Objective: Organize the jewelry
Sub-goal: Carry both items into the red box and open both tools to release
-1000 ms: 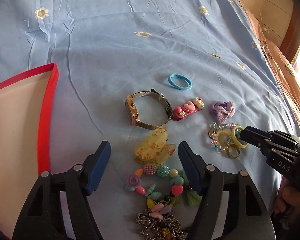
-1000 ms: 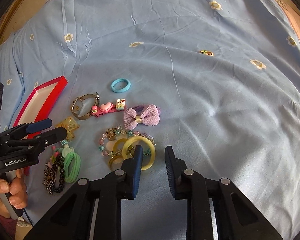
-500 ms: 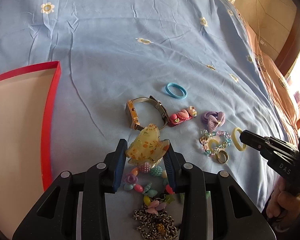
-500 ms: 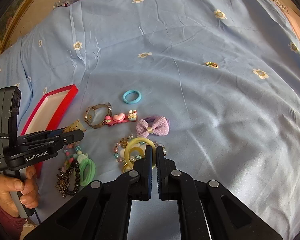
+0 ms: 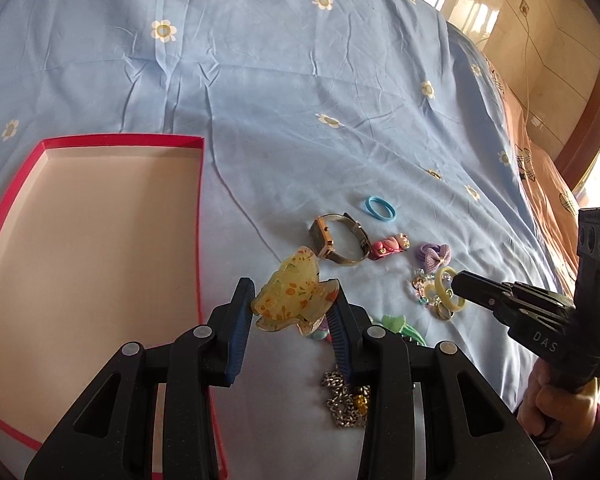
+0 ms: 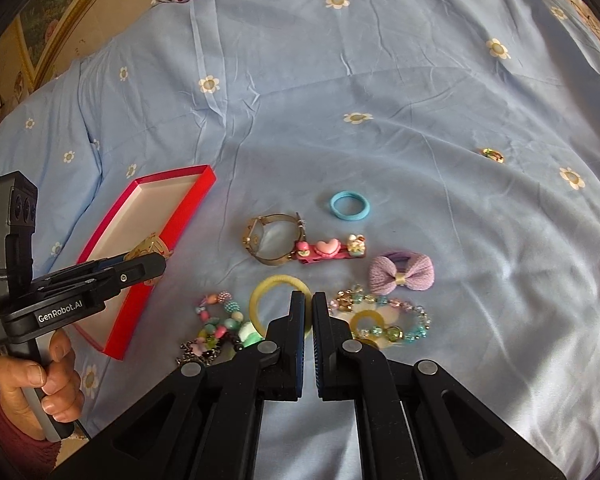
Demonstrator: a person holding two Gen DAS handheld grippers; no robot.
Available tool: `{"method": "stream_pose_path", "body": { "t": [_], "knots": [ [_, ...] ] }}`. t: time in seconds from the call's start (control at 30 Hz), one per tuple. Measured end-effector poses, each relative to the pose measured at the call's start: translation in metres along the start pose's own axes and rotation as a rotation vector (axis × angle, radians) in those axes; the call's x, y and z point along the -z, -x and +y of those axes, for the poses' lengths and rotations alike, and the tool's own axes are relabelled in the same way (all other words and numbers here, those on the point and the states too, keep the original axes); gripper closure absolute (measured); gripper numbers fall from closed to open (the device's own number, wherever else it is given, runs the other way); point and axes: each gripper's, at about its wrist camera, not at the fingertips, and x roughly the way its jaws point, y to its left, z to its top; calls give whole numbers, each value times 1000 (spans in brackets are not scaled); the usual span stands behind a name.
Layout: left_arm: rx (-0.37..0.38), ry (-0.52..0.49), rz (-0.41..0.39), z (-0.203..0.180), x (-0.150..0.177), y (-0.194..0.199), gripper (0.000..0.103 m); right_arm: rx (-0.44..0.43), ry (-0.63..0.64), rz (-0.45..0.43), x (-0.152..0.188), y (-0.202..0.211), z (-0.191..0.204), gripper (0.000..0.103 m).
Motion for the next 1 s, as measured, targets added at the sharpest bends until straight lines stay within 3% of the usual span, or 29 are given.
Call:
{"method": "stream_pose_path", "body": {
  "t": [0.6, 1.0],
  "knots": [
    [-162, 104, -32, 106, -3, 35, 69, -199, 170, 48, -33, -59, 123, 100],
    [-242, 134, 28, 166, -22, 5, 69, -235, 218, 117, -64, -134, 182, 100]
  ]
}}
